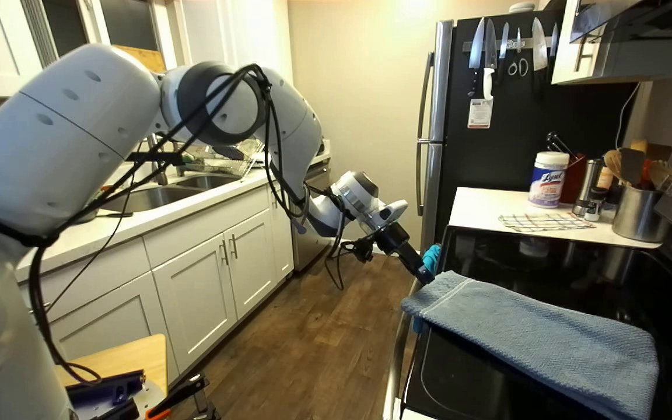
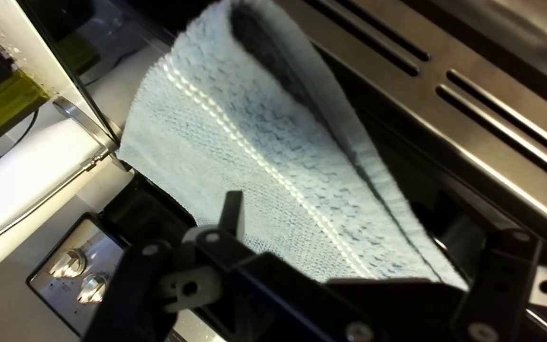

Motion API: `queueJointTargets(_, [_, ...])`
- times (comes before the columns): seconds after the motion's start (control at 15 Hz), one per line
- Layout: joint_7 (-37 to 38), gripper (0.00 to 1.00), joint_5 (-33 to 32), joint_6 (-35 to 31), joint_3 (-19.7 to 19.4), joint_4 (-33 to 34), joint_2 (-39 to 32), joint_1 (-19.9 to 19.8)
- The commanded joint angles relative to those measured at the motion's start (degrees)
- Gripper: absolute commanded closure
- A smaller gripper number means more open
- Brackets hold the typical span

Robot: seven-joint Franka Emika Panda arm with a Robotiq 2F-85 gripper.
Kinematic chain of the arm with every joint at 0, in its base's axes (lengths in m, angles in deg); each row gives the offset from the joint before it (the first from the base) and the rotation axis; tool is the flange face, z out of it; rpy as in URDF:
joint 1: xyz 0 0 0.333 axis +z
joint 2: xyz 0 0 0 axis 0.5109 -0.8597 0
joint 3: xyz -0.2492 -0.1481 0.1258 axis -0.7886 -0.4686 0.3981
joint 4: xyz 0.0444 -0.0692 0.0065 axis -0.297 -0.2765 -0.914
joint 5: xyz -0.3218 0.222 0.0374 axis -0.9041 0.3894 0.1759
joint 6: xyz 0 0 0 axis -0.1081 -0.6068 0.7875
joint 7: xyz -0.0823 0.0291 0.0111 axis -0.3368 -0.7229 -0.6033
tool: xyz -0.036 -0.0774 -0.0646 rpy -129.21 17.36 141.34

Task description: Hang the light blue towel on the oven handle

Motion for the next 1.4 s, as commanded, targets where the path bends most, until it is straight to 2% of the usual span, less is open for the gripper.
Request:
queueJointTargets(0.0, [-0.9, 0.0, -1.32, 1.23, -0.15, -1.65, 1.29, -0.6])
queueJointTargets(0.6, [-1.04, 0.0, -0.34, 2.18, 0.23, -5.24, 2.53, -2.0])
queueJointTargets(0.93, [0.1, 0.0, -1.26, 2.55, 0.12, -8.41, 5.96, -1.85])
queueJointTargets(1.0, [0.45, 0.25, -1.64, 2.16, 0.12, -9.15, 6.74, -1.87])
queueJointTargets(1.07, [0.36, 0.27, -1.62, 2.3, 0.15, -9.42, 7.24, -1.92])
queueJointTargets(1.33, [0.63, 0.55, -1.74, 2.51, 0.16, -10.37, 9.22, -2.28])
